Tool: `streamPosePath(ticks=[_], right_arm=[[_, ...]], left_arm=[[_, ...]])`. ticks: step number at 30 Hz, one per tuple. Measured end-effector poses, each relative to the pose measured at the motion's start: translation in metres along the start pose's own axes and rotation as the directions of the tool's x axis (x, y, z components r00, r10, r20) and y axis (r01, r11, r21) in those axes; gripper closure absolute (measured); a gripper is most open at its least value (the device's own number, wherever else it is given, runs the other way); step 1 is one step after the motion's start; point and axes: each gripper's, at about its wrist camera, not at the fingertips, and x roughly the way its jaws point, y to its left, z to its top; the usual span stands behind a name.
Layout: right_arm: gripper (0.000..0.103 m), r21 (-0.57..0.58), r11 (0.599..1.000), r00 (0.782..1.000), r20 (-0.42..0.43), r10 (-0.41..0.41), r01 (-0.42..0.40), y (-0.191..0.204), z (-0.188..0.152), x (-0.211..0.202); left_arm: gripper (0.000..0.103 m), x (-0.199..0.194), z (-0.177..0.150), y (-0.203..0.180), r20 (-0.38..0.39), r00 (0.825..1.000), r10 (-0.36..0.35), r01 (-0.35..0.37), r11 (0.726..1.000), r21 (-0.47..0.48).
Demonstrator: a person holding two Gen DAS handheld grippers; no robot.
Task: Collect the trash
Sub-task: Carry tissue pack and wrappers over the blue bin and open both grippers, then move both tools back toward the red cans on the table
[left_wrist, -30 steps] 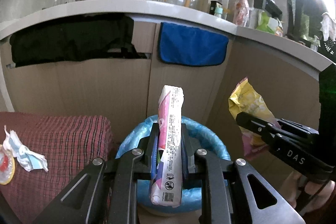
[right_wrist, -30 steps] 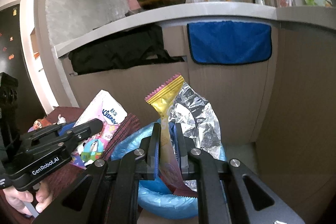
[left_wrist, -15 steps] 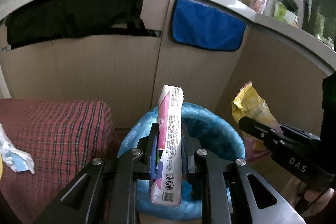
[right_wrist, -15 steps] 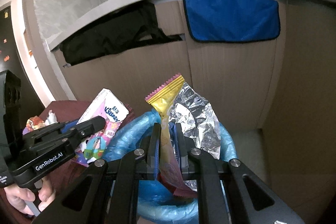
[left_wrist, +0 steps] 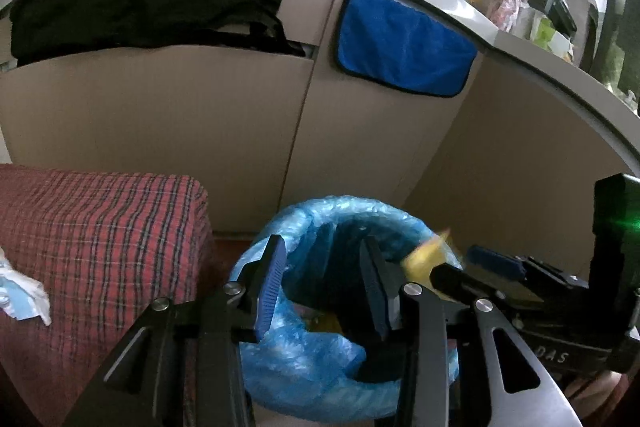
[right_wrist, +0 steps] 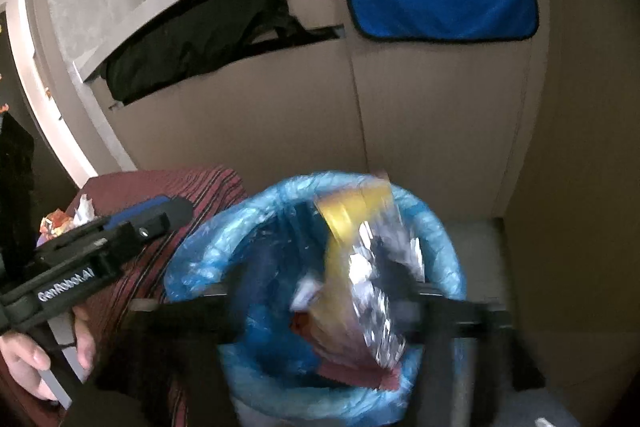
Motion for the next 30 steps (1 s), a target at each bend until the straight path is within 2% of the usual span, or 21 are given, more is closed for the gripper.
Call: streamPosePath(ticks=[8,14,18,21,26,29,30], right_arm=[[0.033,-0.009,1.0,1.0,0.006,0.006,-0.006,0.015,-0.001,-0.012],[0.036,-0.096,0.995,0.999,0.034,0.001,0.002,0.051,0.004,-0.035],[0.039,-0.077,0.995,0.997,0.049,0.065,-0.061,0.075,0.008,-0.046],[0.042,-0.084,0.992,0.995,0.035,0.098,-0.095,0.096,0.008,-0.045],[0.042,-0.193,0.973,0.99,0.031,0.138,-0.129,0.163,0.002,-0.044],[0.042,-0.265,0.949,0.983,0.02,0.182,-0.17,0.21,0.001,-0.04],[0.042,-0.286,0.941,0.981,0.015,0.195,-0.182,0.224,0.0,-0.038]], left_arm=[[0.063,-0.028,-0.003,0.011,0.022,1.0,0.006,-0.006,1.0,0.003],[0.063,-0.067,-0.01,0.033,0.055,0.998,0.034,-0.034,0.999,-0.009],[0.063,-0.103,-0.016,0.053,0.088,0.992,0.094,-0.094,0.996,-0.005],[0.063,-0.134,-0.024,0.075,0.117,0.979,0.166,-0.165,0.986,-0.012],[0.063,-0.188,-0.044,0.131,0.132,0.95,0.284,-0.276,0.958,-0.072],[0.063,-0.222,-0.058,0.174,0.133,0.924,0.358,-0.343,0.931,-0.125],[0.063,-0.237,-0.064,0.191,0.135,0.909,0.394,-0.374,0.915,-0.151]])
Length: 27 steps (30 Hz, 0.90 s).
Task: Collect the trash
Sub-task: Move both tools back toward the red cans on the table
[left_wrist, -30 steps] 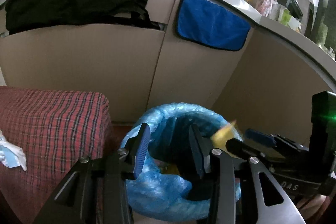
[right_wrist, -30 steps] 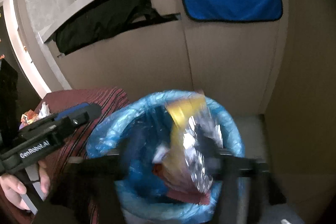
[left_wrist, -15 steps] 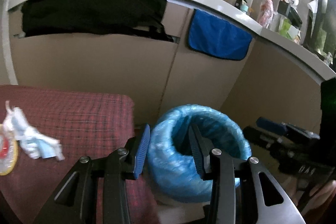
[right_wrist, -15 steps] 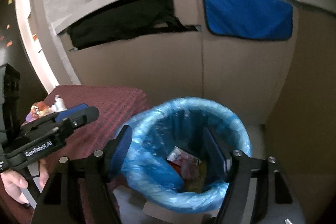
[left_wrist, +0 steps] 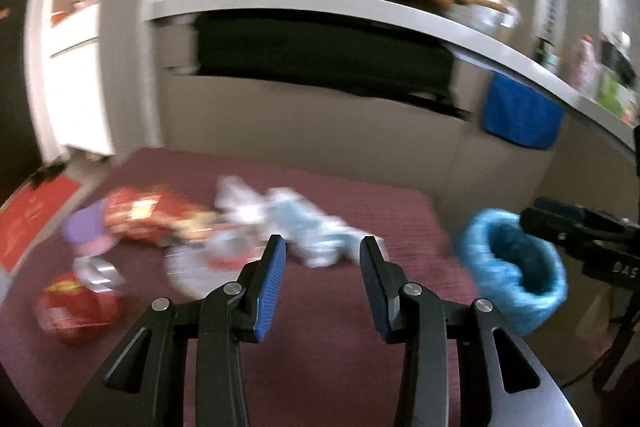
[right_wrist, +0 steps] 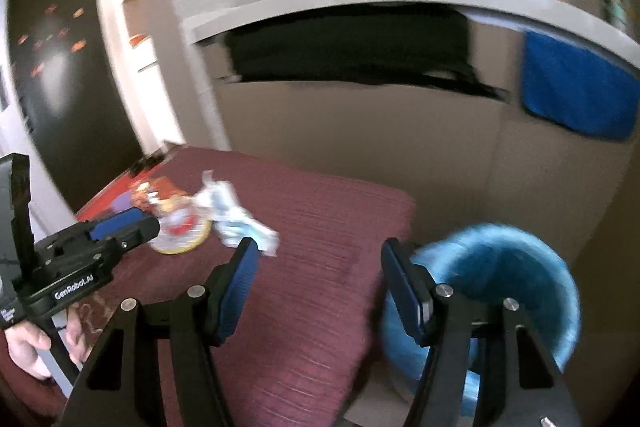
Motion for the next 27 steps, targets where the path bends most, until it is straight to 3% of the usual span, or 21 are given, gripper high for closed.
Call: streamPosePath(ticks=[5,9,16,20,27], right_arm=[[0.042,-0.109,0.991,0.997,-0.026,0.07,-0.072,0.07,0.013,0.031],[0.044,-0.181,0.977,0.992,-0.07,0.105,-0.116,0.12,0.015,0.059],[0.049,-0.247,0.952,0.978,-0.149,0.147,-0.181,0.168,0.017,0.097],[0.049,-0.248,0.945,0.965,-0.203,0.165,-0.213,0.184,0.014,0.125],[0.052,-0.221,0.957,0.957,-0.261,0.128,-0.188,0.189,0.01,0.184]], left_arm=[[0.063,-0.025,-0.011,0.085,0.012,0.991,0.133,-0.131,0.987,-0.096],[0.063,-0.038,-0.023,0.154,-0.002,0.977,0.215,-0.211,0.959,-0.188],[0.063,-0.035,-0.035,0.227,-0.057,0.961,0.271,-0.275,0.918,-0.286],[0.063,-0.026,-0.042,0.252,-0.086,0.964,0.251,-0.265,0.911,-0.315],[0.063,-0.006,-0.053,0.27,-0.109,0.986,0.125,-0.156,0.918,-0.365]])
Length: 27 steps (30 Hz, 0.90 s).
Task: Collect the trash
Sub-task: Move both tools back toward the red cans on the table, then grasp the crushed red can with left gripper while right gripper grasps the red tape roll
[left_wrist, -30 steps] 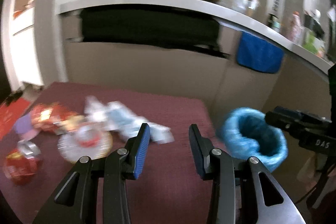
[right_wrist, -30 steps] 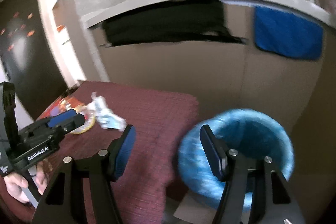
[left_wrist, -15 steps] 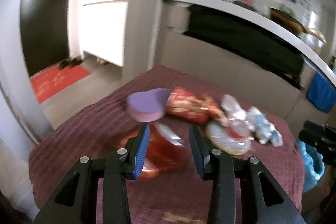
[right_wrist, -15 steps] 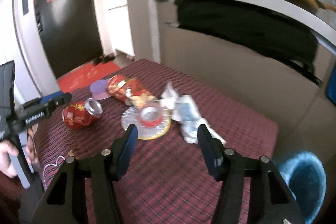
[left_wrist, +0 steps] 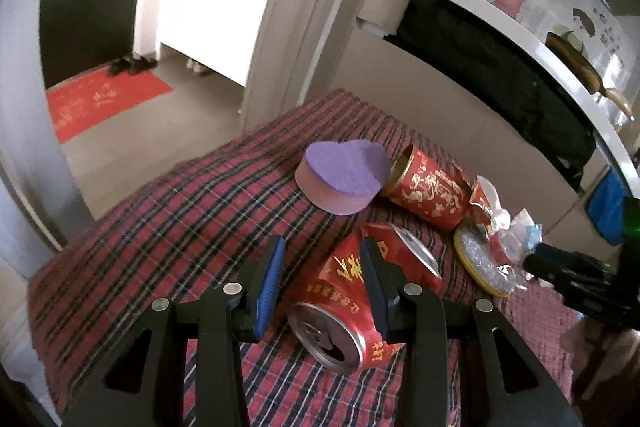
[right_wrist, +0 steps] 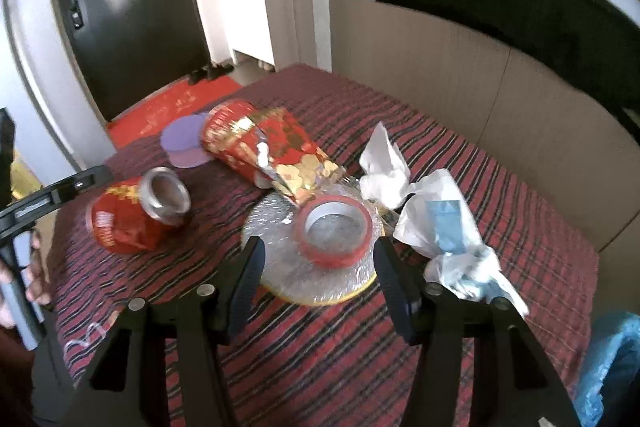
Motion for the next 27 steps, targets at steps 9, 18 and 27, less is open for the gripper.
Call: streamPosePath(ticks=[9,18,27], right_arm=[[0.047,0.06,0.998,1.0,-0.003,-0.03,0.03,-0.012,0.011,0.04],[0.052,0.065,0.998,1.0,-0.006,0.01,-0.009,-0.015,0.004,0.035],[0.055,0.037,0.999,1.0,0.001,-0.017,0.017,-0.022,-0.026,-0.006]], left_arm=[[0.061,0.02,0.007,0.005,-0.022,0.998,-0.058,0.057,0.997,-0.049],[0.058,0.027,0.0,0.001,-0.06,0.996,-0.067,0.064,0.996,-0.056],[0.058,0.029,-0.023,-0.045,-0.174,0.967,-0.186,0.199,0.978,0.059]])
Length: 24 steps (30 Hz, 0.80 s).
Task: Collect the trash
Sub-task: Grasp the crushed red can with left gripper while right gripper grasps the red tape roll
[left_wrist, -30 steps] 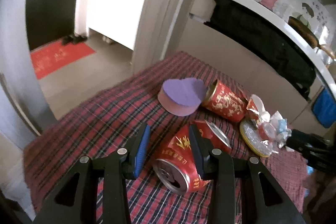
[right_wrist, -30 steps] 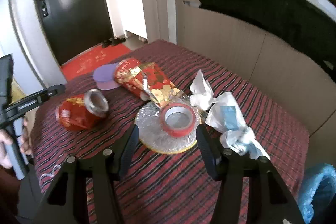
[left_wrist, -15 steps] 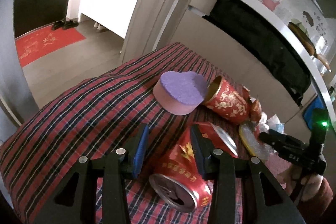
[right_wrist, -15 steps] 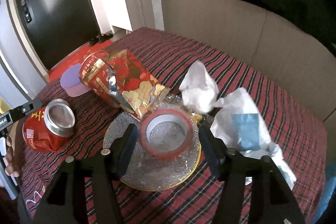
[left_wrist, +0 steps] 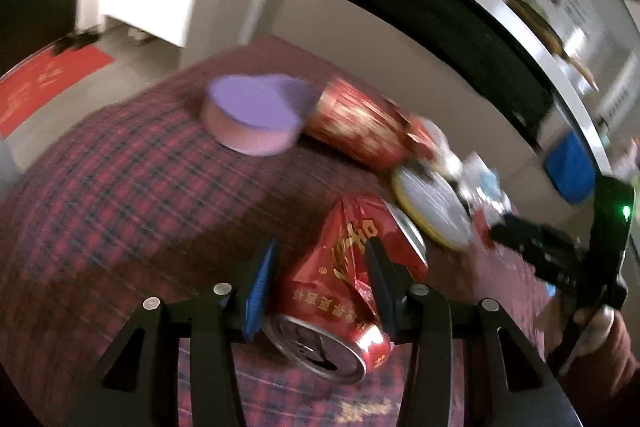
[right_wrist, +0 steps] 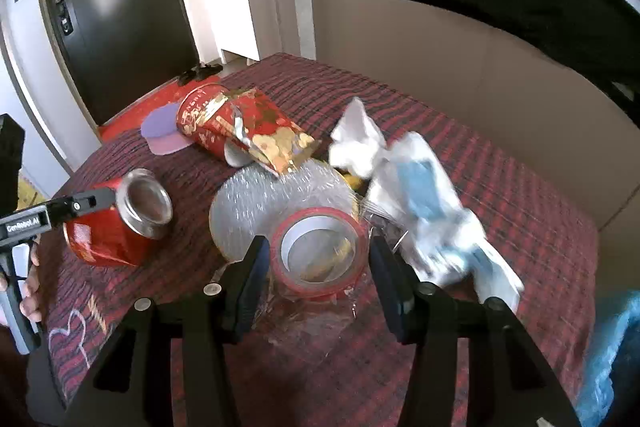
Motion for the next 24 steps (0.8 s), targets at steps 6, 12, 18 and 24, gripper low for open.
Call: streamPosePath(ticks=[6,12,18,24], right_arm=[[0.055,0.062,0.998,0.999,0.025,-0.028,0.026,-0.021,-0.027,-0.035],[0.055,0.096,0.994,0.997,0.044,-0.06,0.056,-0.035,-0.043,-0.057],[0.055,0.076,0.992,0.995,0.013,-0.097,0.096,-0.039,-0.068,-0.064],[0.055,0.095,0.991,0.995,0.006,-0.099,0.098,-0.046,-0.091,-0.072]], left_arm=[[0.055,0.014,-0.014,-0.035,-0.07,0.997,-0.011,0.018,0.995,0.101],[0.053,0.019,-0.02,-0.044,-0.085,0.995,0.044,-0.037,0.996,0.081],[0.054,0.009,-0.029,-0.052,-0.094,0.994,0.058,-0.05,0.995,0.084],[0.055,0.002,-0.039,-0.083,-0.061,0.996,0.065,-0.055,0.986,0.159]])
